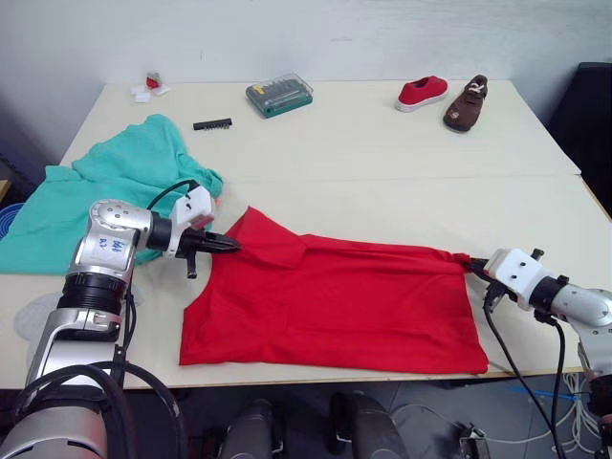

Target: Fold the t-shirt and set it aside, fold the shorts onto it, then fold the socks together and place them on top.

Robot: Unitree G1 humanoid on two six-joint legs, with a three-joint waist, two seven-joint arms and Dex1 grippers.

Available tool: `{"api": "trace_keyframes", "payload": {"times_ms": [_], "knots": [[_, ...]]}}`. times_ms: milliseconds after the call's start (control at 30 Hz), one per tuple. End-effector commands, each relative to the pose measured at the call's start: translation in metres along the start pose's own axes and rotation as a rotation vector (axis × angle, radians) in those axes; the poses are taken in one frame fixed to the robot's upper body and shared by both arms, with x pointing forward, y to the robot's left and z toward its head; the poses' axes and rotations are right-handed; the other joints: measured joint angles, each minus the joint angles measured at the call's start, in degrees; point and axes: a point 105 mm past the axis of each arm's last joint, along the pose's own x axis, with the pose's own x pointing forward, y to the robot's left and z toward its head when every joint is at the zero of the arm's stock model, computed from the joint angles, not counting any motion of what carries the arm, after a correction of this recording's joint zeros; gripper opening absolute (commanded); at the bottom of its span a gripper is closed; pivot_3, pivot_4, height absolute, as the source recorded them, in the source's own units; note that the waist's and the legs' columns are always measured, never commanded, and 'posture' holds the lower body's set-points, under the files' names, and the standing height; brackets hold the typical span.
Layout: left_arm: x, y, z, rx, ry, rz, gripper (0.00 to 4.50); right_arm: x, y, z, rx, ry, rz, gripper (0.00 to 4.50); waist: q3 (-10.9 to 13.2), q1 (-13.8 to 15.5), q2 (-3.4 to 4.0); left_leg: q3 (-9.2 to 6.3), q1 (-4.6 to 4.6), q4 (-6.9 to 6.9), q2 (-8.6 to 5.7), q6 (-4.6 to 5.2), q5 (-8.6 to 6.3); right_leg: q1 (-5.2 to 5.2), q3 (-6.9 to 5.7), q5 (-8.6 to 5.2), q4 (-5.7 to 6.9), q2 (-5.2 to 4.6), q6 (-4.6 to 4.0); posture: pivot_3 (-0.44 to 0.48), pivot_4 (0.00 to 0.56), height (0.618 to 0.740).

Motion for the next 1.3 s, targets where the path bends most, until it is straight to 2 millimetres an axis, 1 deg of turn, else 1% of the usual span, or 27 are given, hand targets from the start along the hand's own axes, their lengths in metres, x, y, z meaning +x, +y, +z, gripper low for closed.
{"api": "trace_keyframes", "payload": {"times_ms": [33,100,233,367,433,467,567,633,700,733,767,800,867,900,967,1033,1100,1133,1200,1267,1300], "knots": [[-0.017,-0.012,0.008,-0.053,-0.013,-0.055,0.04,-0.007,-0.020,0.020,-0.192,-0.098,-0.086,0.00,0.00,-0.20,0.00,0.00,0.01,0.00,0.01,-0.01,0.00,0.00,0.01,0.00,-0.01,0.01,0.00,0.000,0.150,0.740],[-0.017,-0.018,0.002,-0.054,0.020,-0.070,0.04,-0.007,-0.017,0.023,-0.259,-0.119,-0.080,0.00,0.00,-0.34,0.01,0.06,0.07,-0.04,0.03,-0.03,-0.01,-0.01,0.08,-0.05,0.02,0.04,-0.02,0.000,0.150,0.740],[-0.012,-0.015,-0.001,-0.050,0.022,-0.023,0.04,-0.007,-0.011,0.030,-0.376,-0.178,-0.107,0.00,0.00,0.00,0.00,0.09,0.19,0.00,0.03,-0.07,-0.02,0.02,0.23,-0.16,0.15,0.03,-0.04,0.000,0.150,0.740],[-0.004,-0.015,-0.015,-0.026,0.073,0.005,0.04,-0.004,-0.001,0.017,-0.296,-0.139,-0.088,0.00,0.00,0.01,0.00,0.09,0.19,0.01,0.00,-0.07,-0.01,0.03,0.32,-0.16,0.14,0.02,-0.04,0.000,0.150,0.740],[-0.002,-0.016,-0.016,-0.028,0.071,0.007,0.04,-0.003,0.001,0.015,-0.285,-0.139,-0.091,0.00,0.00,0.03,0.00,0.09,0.19,0.01,0.00,-0.07,-0.01,0.03,0.32,-0.16,0.15,0.03,-0.04,0.000,0.150,0.740],[-0.001,-0.017,-0.017,-0.032,0.070,0.006,0.04,-0.004,0.001,0.017,-0.313,-0.148,-0.086,0.00,0.00,0.00,0.00,0.09,0.19,0.01,0.01,-0.07,-0.01,0.03,0.32,-0.16,0.16,0.03,-0.04,0.000,0.150,0.740],[0.001,-0.022,-0.022,-0.047,0.091,-0.011,0.04,-0.006,0.011,0.024,-0.467,-0.187,-0.032,0.00,0.00,-0.03,0.00,0.09,0.19,0.01,0.01,-0.07,-0.01,0.03,0.33,-0.16,0.16,0.03,-0.04,0.000,0.150,0.740],[0.001,-0.025,-0.027,-0.056,0.106,-0.019,0.04,-0.011,0.017,0.023,-0.581,-0.198,0.010,0.00,0.00,-0.07,0.01,0.11,0.21,-0.01,0.02,-0.08,-0.01,0.02,0.33,-0.17,0.17,0.03,-0.05,0.000,0.150,0.740],[0.000,-0.026,-0.028,-0.068,0.109,-0.015,0.04,-0.016,0.020,0.021,-0.669,-0.201,0.030,0.00,0.00,-0.07,0.01,0.11,0.21,-0.01,0.03,-0.10,-0.03,-0.01,0.35,-0.21,0.20,0.03,-0.07,0.000,0.150,0.740],[-0.001,-0.024,-0.028,-0.080,0.104,-0.005,0.04,-0.018,0.022,0.021,-0.754,-0.205,0.043,0.00,0.00,-0.07,0.01,0.12,0.22,-0.01,0.03,-0.11,-0.02,-0.01,0.37,-0.23,0.23,0.03,-0.07,0.000,0.150,0.740],[-0.002,-0.023,-0.028,-0.092,0.100,0.004,0.04,-0.021,0.024,0.019,-0.831,-0.207,0.058,0.00,0.00,-0.08,0.01,0.13,0.23,-0.01,0.03,-0.12,-0.02,-0.01,0.38,-0.23,0.23,0.03,-0.08,0.000,0.150,0.740],[-0.003,-0.022,-0.028,-0.098,0.099,0.010,0.04,-0.022,0.025,0.013,-0.886,-0.188,0.072,0.00,0.00,-0.09,0.01,0.14,0.23,-0.01,0.02,-0.13,-0.02,-0.02,0.41,-0.25,0.25,0.02,-0.07,0.000,0.150,0.740],[-0.004,-0.022,-0.030,-0.109,0.108,0.013,0.04,-0.023,0.026,-0.001,-0.948,-0.141,0.076,0.00,0.00,-0.11,0.01,0.16,0.26,-0.01,0.03,-0.16,-0.03,-0.03,0.46,-0.29,0.29,0.00,-0.10,0.000,0.150,0.740],[-0.005,-0.023,-0.032,-0.111,0.113,0.011,0.04,-0.023,0.025,-0.004,-0.966,-0.135,0.069,0.00,0.00,-0.15,0.00,0.16,0.26,-0.01,0.03,-0.17,-0.03,-0.03,0.46,-0.30,0.29,0.01,-0.11,0.000,0.150,0.740],[-0.006,-0.023,-0.035,-0.115,0.128,0.012,0.04,-0.024,0.025,-0.007,-1.015,-0.141,0.060,0.00,-0.05,-0.19,-0.09,0.16,0.33,-0.01,0.04,-0.20,-0.03,0.04,0.48,-0.31,0.28,0.02,-0.12,0.000,0.150,0.740],[-0.008,-0.019,-0.042,-0.126,0.145,0.042,0.04,-0.026,0.027,-0.008,-1.087,-0.167,0.062,0.00,-0.07,-0.27,-0.11,0.22,0.42,-0.02,0.04,-0.21,-0.03,0.09,0.54,-0.31,0.29,0.02,-0.12,0.000,0.150,0.740],[-0.010,-0.015,-0.045,-0.144,0.143,0.068,0.04,-0.027,0.028,-0.014,-1.113,-0.160,0.073,0.00,-0.11,-0.25,-0.18,0.23,0.48,-0.04,0.04,-0.22,-0.04,0.12,0.58,-0.32,0.30,0.02,-0.13,0.000,0.150,0.740],[-0.010,-0.014,-0.045,-0.150,0.136,0.072,0.04,-0.027,0.028,-0.017,-1.098,-0.149,0.070,0.00,-0.13,-0.24,-0.21,0.24,0.54,-0.06,0.05,-0.24,-0.04,0.17,0.59,-0.33,0.29,0.04,-0.15,0.000,0.150,0.740],[-0.008,-0.017,-0.038,-0.156,0.107,0.050,0.04,-0.026,0.025,-0.014,-1.045,-0.158,0.040,0.00,-0.21,-0.28,-0.36,0.26,0.69,-0.11,0.05,-0.26,-0.05,0.30,0.60,-0.35,0.26,0.05,-0.14,0.000,0.150,0.740],[-0.007,-0.021,-0.029,-0.173,0.062,0.024,0.43,-0.023,0.021,0.002,-0.937,-0.212,-0.003,0.42,-0.20,-0.24,-0.37,0.26,0.79,-0.12,0.05,-0.27,-0.06,0.43,0.61,-0.35,0.22,0.06,-0.13,0.000,0.150,0.740],[-0.008,-0.024,-0.025,-0.177,0.039,0.006,0.64,-0.022,0.023,0.009,-0.918,-0.244,0.014,0.65,-0.17,-0.16,-0.35,0.26,0.79,-0.13,0.04,-0.27,-0.06,0.43,0.62,-0.36,0.22,0.06,-0.12,0.000,0.150,0.740]]}}
